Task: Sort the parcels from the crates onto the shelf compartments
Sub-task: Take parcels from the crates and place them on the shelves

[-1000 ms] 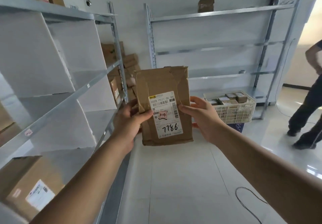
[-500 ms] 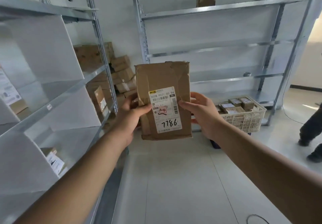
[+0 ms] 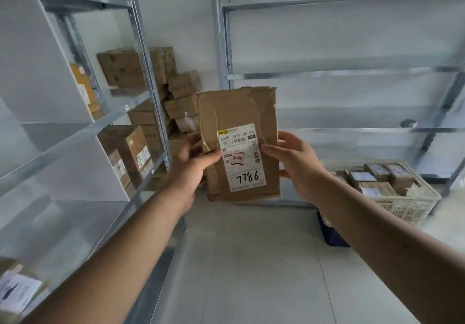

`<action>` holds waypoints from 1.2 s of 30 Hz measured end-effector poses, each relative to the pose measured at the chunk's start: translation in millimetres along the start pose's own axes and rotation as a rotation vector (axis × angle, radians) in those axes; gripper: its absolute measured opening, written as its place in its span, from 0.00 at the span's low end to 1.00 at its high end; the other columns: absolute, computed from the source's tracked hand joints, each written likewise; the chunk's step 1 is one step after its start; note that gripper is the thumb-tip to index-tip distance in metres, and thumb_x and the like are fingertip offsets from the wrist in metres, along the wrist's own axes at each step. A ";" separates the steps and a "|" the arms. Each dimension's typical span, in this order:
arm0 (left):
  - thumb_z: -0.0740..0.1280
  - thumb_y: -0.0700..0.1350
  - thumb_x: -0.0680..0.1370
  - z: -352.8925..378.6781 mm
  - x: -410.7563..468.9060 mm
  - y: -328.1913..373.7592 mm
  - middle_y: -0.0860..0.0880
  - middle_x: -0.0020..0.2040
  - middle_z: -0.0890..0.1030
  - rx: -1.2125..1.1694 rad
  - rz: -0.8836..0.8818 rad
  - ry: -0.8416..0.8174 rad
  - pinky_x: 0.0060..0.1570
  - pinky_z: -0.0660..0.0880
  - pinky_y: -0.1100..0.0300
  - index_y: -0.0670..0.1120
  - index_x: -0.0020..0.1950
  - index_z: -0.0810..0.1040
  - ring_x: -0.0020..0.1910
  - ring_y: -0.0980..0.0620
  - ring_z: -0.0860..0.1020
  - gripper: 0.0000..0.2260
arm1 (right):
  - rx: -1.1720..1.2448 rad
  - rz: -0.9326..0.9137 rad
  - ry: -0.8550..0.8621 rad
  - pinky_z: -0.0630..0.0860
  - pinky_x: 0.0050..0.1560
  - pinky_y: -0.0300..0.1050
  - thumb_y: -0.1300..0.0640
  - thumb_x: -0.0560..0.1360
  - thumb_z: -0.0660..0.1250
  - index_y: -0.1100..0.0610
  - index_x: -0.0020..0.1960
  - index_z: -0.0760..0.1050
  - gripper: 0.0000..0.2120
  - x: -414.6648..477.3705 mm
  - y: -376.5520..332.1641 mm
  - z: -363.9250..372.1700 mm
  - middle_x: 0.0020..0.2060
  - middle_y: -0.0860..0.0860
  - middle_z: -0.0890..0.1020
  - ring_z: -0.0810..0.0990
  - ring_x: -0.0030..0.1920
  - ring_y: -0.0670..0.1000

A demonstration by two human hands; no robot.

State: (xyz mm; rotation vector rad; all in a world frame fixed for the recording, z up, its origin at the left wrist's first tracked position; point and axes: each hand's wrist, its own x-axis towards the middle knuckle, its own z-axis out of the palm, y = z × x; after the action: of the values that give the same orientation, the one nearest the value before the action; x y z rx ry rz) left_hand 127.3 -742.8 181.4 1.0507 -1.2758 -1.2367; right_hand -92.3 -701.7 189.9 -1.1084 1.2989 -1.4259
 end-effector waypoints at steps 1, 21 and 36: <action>0.76 0.41 0.77 -0.9 16.3 -1.6 0.54 0.57 0.88 0.003 -0.004 0.010 0.51 0.76 0.51 0.55 0.68 0.79 0.59 0.49 0.85 0.21 | -0.001 0.001 -0.010 0.84 0.42 0.49 0.61 0.81 0.72 0.54 0.63 0.80 0.11 18.2 1.8 2.7 0.49 0.51 0.90 0.90 0.48 0.50; 0.78 0.45 0.74 -92.0 377.4 -18.4 0.55 0.58 0.87 0.056 0.044 0.153 0.64 0.77 0.42 0.59 0.65 0.80 0.61 0.48 0.83 0.22 | 0.055 -0.012 -0.151 0.85 0.55 0.59 0.60 0.81 0.71 0.54 0.64 0.80 0.12 398.9 20.5 137.2 0.49 0.51 0.90 0.89 0.52 0.53; 0.75 0.46 0.79 -156.7 496.2 -1.3 0.62 0.64 0.79 0.353 0.265 0.621 0.50 0.74 0.62 0.64 0.71 0.70 0.60 0.63 0.77 0.25 | 0.277 -0.023 -0.594 0.84 0.47 0.52 0.61 0.81 0.70 0.54 0.62 0.83 0.11 614.5 15.4 279.0 0.54 0.55 0.89 0.89 0.54 0.57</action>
State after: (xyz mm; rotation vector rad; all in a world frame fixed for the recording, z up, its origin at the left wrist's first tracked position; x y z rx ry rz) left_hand 237.4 -1250.0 218.5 1.3317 -1.1045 -0.4289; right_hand 52.6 -1360.3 219.9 -1.2299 0.6501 -1.1238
